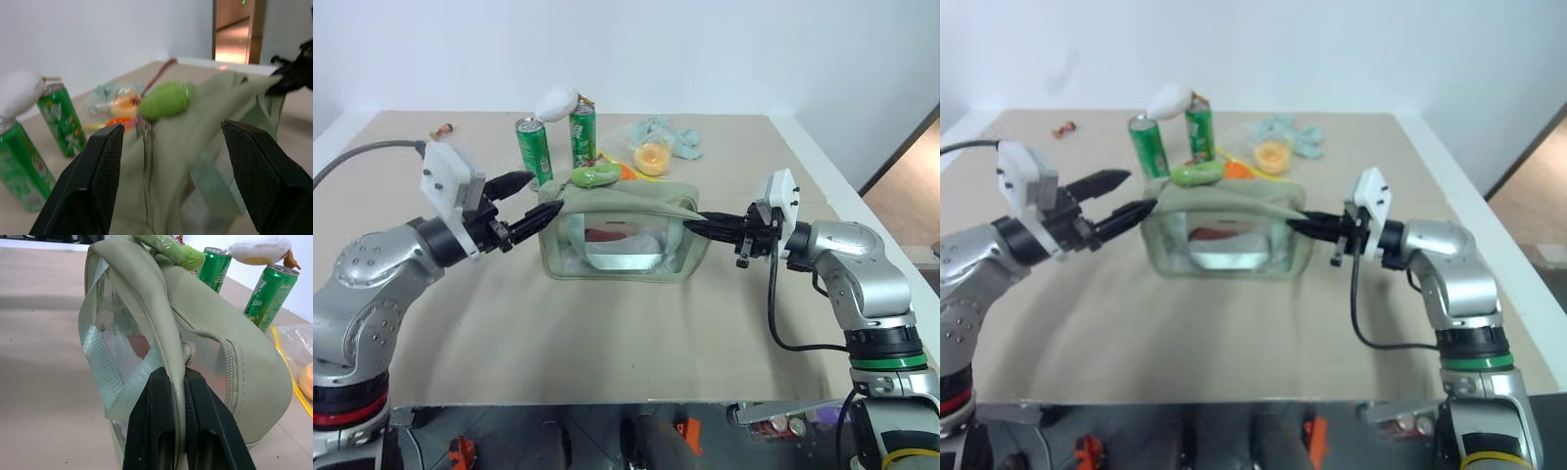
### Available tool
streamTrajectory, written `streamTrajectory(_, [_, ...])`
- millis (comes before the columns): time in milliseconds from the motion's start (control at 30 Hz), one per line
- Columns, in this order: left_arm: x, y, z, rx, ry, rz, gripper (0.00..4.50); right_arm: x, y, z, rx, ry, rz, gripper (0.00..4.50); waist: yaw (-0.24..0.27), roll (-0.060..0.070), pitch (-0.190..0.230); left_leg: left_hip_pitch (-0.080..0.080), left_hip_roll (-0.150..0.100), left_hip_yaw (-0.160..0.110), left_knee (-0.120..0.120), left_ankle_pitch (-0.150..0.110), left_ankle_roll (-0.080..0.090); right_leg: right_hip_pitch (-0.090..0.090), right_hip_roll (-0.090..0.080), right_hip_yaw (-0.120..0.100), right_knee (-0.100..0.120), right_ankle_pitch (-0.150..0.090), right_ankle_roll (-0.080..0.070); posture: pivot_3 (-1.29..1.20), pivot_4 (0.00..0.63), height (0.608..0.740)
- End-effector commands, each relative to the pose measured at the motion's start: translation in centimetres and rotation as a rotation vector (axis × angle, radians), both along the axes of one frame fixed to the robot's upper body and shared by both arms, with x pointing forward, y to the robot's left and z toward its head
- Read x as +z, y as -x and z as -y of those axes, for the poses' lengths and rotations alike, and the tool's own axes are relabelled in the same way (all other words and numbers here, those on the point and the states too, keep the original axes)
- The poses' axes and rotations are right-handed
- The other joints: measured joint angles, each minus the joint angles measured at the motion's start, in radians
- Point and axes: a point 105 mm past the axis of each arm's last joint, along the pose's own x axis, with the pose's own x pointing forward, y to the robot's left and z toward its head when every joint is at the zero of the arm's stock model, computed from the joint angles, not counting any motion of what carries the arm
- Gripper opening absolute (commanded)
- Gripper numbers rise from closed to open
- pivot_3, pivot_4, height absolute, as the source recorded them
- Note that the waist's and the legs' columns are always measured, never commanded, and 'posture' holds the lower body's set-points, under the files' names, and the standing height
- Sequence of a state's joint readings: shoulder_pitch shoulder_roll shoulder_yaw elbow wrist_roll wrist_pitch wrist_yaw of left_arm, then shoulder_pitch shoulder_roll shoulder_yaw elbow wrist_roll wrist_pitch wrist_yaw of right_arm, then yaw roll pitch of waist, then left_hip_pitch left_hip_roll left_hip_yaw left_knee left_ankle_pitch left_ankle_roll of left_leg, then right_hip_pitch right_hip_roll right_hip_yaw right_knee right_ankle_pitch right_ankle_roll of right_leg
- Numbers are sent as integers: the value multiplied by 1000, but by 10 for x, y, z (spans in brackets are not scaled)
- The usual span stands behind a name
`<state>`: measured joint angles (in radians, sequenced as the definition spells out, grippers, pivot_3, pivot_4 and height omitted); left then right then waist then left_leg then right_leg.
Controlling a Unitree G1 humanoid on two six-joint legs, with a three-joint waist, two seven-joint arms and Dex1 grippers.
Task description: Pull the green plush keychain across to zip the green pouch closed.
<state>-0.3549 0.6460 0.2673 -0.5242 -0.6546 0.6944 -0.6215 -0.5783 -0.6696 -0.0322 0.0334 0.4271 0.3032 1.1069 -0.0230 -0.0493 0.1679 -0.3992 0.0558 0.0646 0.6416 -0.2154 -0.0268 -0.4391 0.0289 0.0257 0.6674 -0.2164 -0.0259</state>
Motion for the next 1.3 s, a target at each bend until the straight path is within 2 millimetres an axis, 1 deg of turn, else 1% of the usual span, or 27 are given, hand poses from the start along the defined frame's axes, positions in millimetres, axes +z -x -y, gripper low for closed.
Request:
streamTrajectory(33, [-2, 4, 1, 0, -36, 34, 3283, 10, 0, -4, 12, -5, 33, 0, 1, 0, 0, 0, 0, 0, 0, 0, 0, 0, 0, -1, 0, 0, 0, 0, 150, 740])
streamTrajectory(300, [-12, -8, 2, -12, -31, 16, 3283, 12, 1, -6, 8, -5, 35, 0, 0, 0, 0, 0, 1, 1, 0, 0, 1, 0, 2, -1, 0, 0, -1, 0, 150, 740])
streamTrajectory(333, [-13, -8, 3, -18, -30, 15, 2768, 12, 1, -6, 8, -5, 35, 0, 0, 0, 0, 0, 1, 1, 0, 0, 1, 0, 2, -1, 0, 0, -1, 0, 150, 740])
streamTrajectory(400, [-15, -11, 3, -19, -27, 12, 2196, 13, 1, -6, 3, -5, 36, 0, 0, 0, 0, 0, 1, 1, 0, 0, 1, 0, 2, -1, 0, 0, -1, 0, 150, 740])
streamTrajectory(433, [-16, -13, 4, -21, -23, 9, 1740, 13, 1, -6, 1, -5, 36, 0, 0, 0, 0, 0, 1, 1, 0, 0, 1, 0, 1, 0, 0, 0, -1, 0, 150, 740])
streamTrajectory(567, [-19, -18, 6, -25, -19, 15, 479, 14, 2, -6, -3, -3, 37, 0, 0, 0, 0, 0, 1, 1, 0, 0, 1, 0, 1, 0, 0, 0, -1, 0, 150, 740])
streamTrajectory(600, [-19, -18, 7, -28, -20, 16, 66, 15, 3, -6, -5, -4, 37, 0, 0, 0, 0, 0, 1, 1, 0, 0, 1, 0, 1, 0, 0, 0, -1, 0, 150, 740])
streamTrajectory(767, [-21, -17, 7, -34, -34, 23, 23, 12, 6, -5, 11, -3, -6, 0, 0, 0, 0, 0, 1, 1, -1, 0, 1, 0, 1, -1, 0, 0, -1, 0, 150, 740])
streamTrajectory(833, [-22, -15, 8, -43, -34, 21, 0, 9, 8, -3, 15, 0, -40, 803, 0, 0, 0, 0, 1, 1, -1, 0, 1, 0, 1, -1, 0, 0, -1, 0, 150, 740])
streamTrajectory(933, [-24, -12, 9, -50, -41, 13, 0, 6, 12, 3, 22, 13, -68, 1802, 1, 0, 0, 0, 1, 1, 0, 0, 1, 0, 1, -1, 0, 0, -1, 0, 150, 740])
streamTrajectory(967, [-26, -11, 8, -51, -44, 8, 0, 7, 13, 5, 22, 19, -71, 2055, 1, 0, 0, 0, 0, 1, 0, 0, 1, 0, 0, -1, 0, 0, -1, 0, 150, 740])
streamTrajectory(1000, [-27, -10, 8, -52, -47, 3, 0, 9, 13, 9, 11, 18, -64, 2485, 1, 0, 0, 0, 0, 1, 0, 0, 1, 0, 0, -1, 0, 0, -1, 0, 150, 740])
streamTrajectory(1033, [-29, -9, 8, -52, -47, -2, 0, 12, 13, 13, 2, 13, -64, 2845, 1, 0, 0, 0, 0, 1, 0, 0, 1, 0, 0, 0, 0, 0, -1, 0, 150, 740])
streamTrajectory(1133, [-33, -6, 7, -54, -51, -19, 0, 31, 7, 27, -47, 6, -15, 3856, 2, 0, 0, 0, 0, 1, 0, 0, 1, 0, 0, 0, 0, 0, -1, 0, 150, 740])
streamTrajectory(1200, [-35, -5, 7, -55, -51, -24, 0, 47, 3, 30, -64, 0, 26, 4473, 1, 0, 0, 0, -1, 1, 0, 0, 1, 0, 0, 0, 0, 1, 0, 0, 150, 740])
streamTrajectory(1233, [-36, -4, 7, -56, -50, -30, 0, 59, 1, 27, -60, -1, 59, 4473, 0, 0, 0, 0, -1, 1, 0, 1, 1, 0, 0, 0, 0, 1, 0, 0, 150, 740])
streamTrajectory(1300, [-39, -3, 8, -59, -51, -37, 0, 81, 2, 13, -24, -13, 122, 4473, -1, 1, 0, 1, 0, 1, 0, 1, 1, 0, 0, 1, 0, 1, 0, 0, 150, 740])
